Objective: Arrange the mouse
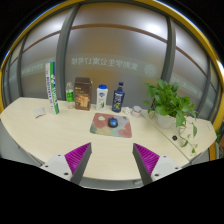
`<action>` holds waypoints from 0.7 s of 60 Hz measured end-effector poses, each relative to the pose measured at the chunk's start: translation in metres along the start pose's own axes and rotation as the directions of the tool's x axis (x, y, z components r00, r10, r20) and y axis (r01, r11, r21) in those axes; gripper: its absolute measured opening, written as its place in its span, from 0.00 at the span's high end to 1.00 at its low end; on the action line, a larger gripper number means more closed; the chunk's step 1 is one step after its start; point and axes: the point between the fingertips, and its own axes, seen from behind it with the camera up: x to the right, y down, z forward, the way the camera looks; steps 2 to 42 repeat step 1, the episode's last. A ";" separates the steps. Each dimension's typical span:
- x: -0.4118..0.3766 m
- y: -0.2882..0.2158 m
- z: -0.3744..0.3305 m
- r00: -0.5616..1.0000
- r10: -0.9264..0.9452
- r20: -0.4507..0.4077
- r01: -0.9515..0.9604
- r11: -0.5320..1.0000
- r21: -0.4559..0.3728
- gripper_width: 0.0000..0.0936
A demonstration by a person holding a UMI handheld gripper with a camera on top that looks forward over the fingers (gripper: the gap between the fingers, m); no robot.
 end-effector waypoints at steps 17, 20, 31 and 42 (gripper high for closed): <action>-0.001 -0.001 -0.001 1.000 0.001 0.001 -0.001 1.000 0.002 0.09; -0.001 -0.001 -0.001 1.000 0.001 0.001 -0.001 1.000 0.002 0.09; -0.001 -0.001 -0.001 1.000 0.001 0.001 -0.001 1.000 0.002 0.09; -0.001 -0.001 -0.001 1.000 0.001 0.001 -0.001 1.000 0.002 0.09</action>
